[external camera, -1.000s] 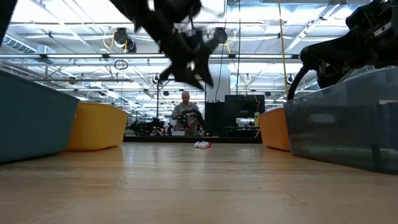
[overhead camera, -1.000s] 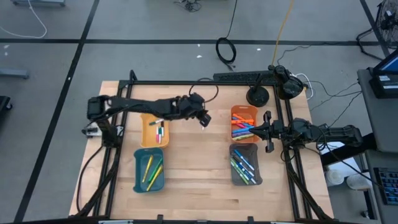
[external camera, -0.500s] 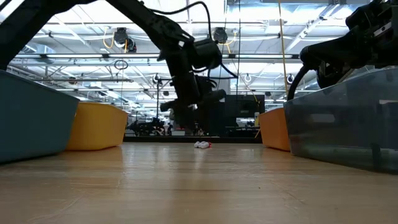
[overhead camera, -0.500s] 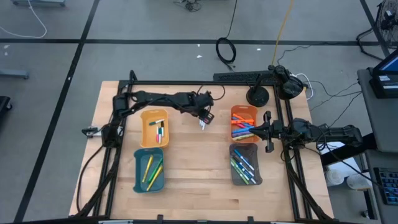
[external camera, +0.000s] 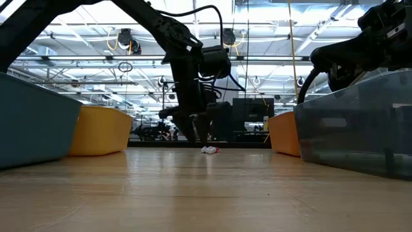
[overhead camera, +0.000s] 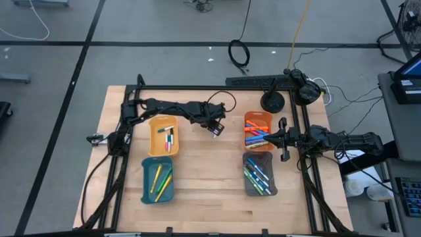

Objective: Pick & Place Markers
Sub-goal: Put the black mini marker into the yellow bin

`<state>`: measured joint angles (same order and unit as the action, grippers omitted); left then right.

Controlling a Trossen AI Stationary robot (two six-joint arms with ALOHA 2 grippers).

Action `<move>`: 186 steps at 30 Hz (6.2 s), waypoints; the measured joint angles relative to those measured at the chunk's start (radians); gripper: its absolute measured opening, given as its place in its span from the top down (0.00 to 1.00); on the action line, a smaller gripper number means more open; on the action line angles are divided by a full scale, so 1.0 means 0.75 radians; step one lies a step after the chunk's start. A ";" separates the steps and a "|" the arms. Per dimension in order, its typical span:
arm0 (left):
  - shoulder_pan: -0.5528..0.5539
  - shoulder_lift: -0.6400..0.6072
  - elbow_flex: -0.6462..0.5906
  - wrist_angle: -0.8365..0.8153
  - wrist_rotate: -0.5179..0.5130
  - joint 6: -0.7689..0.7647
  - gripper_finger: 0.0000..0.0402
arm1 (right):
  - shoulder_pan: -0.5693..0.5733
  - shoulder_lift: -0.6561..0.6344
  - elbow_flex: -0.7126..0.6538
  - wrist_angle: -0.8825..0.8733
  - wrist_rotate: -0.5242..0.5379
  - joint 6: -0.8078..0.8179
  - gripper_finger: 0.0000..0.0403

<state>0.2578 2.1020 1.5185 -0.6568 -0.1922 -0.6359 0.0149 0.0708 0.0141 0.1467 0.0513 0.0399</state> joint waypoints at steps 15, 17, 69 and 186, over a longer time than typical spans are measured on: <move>-0.007 0.034 -0.001 0.032 -0.028 0.025 0.61 | 0.000 0.000 0.000 0.000 0.000 0.000 0.99; -0.007 0.034 -0.001 0.023 -0.023 0.052 0.61 | 0.000 0.000 0.000 0.000 0.000 0.000 0.99; -0.018 0.075 -0.010 0.076 -0.022 0.253 0.61 | 0.000 -0.001 0.000 -0.001 0.000 0.000 0.99; -0.104 -0.147 -0.012 -0.030 -0.238 0.252 0.93 | 0.000 0.000 0.000 0.000 0.000 0.000 0.99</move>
<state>0.1799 1.9914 1.5093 -0.6794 -0.3706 -0.4470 0.0147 0.0708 0.0143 0.1467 0.0517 0.0399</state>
